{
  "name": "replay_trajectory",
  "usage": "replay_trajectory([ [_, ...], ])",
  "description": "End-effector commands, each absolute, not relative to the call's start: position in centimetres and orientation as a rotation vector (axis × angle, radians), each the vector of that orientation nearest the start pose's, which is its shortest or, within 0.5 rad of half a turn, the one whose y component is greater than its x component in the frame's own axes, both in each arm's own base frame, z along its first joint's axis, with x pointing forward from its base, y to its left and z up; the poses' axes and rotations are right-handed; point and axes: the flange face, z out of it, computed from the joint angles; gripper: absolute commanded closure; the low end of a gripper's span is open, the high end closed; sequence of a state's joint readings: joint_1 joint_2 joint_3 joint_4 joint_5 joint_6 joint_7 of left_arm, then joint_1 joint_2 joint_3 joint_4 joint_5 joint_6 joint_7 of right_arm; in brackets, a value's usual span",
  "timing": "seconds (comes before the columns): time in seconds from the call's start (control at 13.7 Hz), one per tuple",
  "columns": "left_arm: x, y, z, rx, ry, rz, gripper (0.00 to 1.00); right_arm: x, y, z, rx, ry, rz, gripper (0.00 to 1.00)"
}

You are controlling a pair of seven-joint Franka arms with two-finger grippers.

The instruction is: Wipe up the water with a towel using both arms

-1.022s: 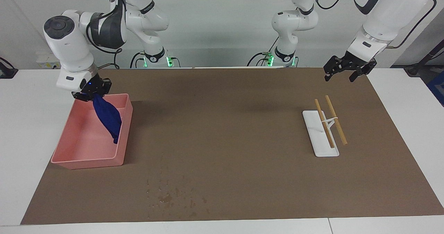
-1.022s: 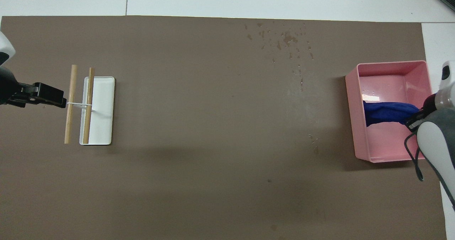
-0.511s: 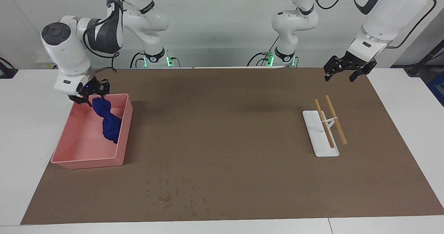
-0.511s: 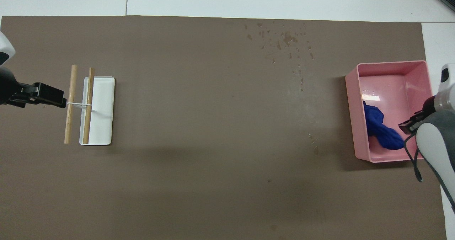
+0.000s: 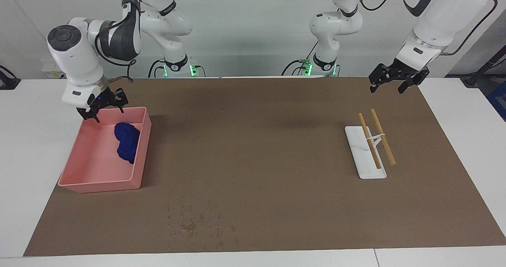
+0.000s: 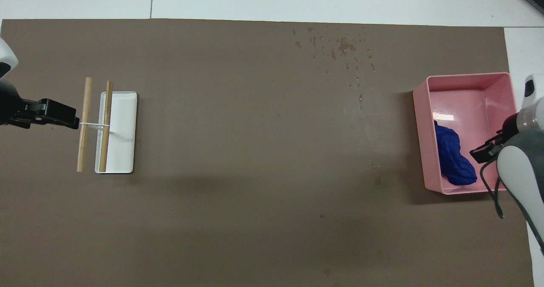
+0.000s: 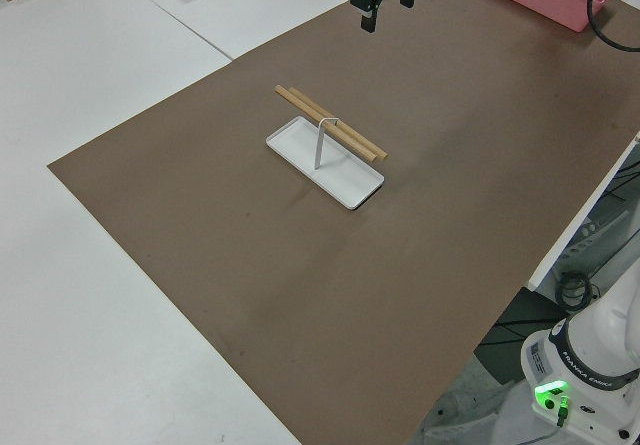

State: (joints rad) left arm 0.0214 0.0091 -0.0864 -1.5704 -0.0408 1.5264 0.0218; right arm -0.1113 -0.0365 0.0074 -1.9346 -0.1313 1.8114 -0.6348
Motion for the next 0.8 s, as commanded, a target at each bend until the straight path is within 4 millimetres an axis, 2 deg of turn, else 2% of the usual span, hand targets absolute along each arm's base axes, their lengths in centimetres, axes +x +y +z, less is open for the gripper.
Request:
replay_trajectory([
  [0.0,54.6,-3.8,61.8,-3.181,0.12,0.065,0.0,53.3,-3.2,53.7,-3.091,-0.755,0.199,0.15],
  [0.07,54.6,-3.8,61.8,-3.181,0.118,0.065,0.0,53.3,-1.4,55.3,-3.1,-0.684,0.207,0.14],
  [0.15,54.6,-3.8,61.8,-3.181,0.118,0.065,0.0,52.9,-0.7,57.4,-3.092,-0.607,0.202,0.01],
  [0.29,54.6,-3.8,61.8,-3.181,0.12,0.063,0.0,51.8,0.0,61.9,-3.052,-0.494,0.218,0.0],
  [0.44,54.6,-3.8,61.8,-3.181,0.118,0.065,0.0,51.0,0.0,65.8,-3.041,-0.473,0.184,0.0],
  [0.58,54.6,-3.8,61.8,-3.181,0.118,0.065,0.0,49.9,-0.1,70.8,-3.013,-0.471,0.095,0.0],
  [0.73,54.6,-3.8,61.8,-3.181,0.12,0.065,0.0,49.4,1.2,71.9,-3.03,-0.486,0.075,0.0],
])
